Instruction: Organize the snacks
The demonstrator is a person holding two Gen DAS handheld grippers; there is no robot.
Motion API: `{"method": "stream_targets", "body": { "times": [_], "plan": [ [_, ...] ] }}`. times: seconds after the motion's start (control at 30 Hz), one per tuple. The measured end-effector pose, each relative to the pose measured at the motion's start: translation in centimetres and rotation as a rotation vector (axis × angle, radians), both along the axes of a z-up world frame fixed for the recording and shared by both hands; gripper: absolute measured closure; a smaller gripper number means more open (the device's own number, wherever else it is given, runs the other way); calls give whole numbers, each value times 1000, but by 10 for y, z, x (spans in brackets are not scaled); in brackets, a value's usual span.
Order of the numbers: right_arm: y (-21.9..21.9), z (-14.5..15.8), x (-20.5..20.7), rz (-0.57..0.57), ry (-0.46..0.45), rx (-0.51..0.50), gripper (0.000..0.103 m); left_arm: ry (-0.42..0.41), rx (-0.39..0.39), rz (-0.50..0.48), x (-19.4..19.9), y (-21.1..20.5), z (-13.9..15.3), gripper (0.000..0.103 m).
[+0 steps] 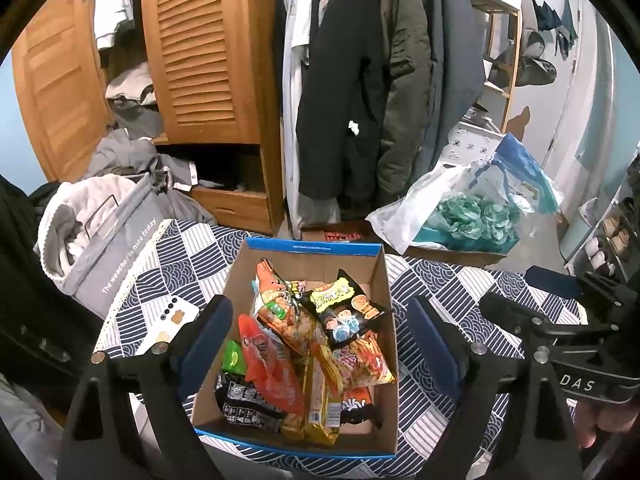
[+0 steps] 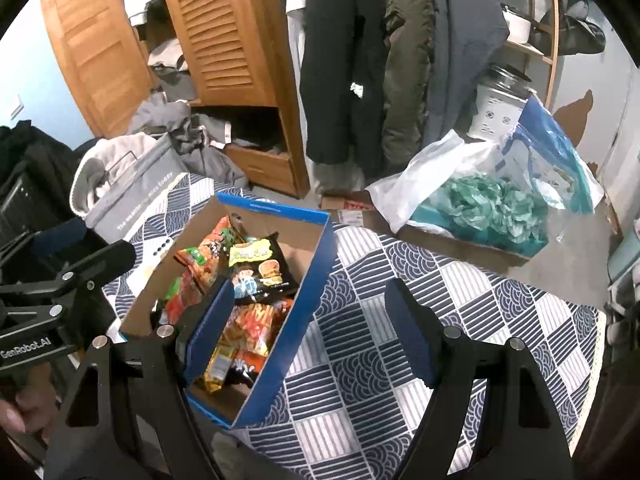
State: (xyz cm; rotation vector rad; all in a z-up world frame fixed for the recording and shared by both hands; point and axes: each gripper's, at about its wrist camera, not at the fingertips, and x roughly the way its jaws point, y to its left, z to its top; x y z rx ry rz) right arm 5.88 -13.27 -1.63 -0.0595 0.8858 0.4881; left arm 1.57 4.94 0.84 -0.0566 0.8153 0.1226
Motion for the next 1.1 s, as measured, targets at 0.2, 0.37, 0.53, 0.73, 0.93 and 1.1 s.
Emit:
{"method": "stream_targets", "body": {
  "times": [0.2, 0.37, 0.53, 0.73, 0.93, 1.1],
  "plan": [
    [1, -1, -1, 3, 1, -2, 26, 0, -2, 7, -2, 0, -1, 13],
    [2, -1, -2, 4, 3, -3, 26, 6, 6, 11, -2, 0, -2, 13],
    [2, -1, -1, 4, 1, -4, 26, 9, 6, 15, -2, 0, -2, 13],
    [3, -1, -1, 2, 2, -4, 26, 11, 6, 15, -1, 0, -3, 13],
    [3, -1, -1, 1, 3, -4, 26, 13, 10, 28, -1, 1, -3, 13],
    [3, -1, -1, 3, 2, -5, 26, 21, 21, 35, -1, 2, -4, 13]
  ]
}}
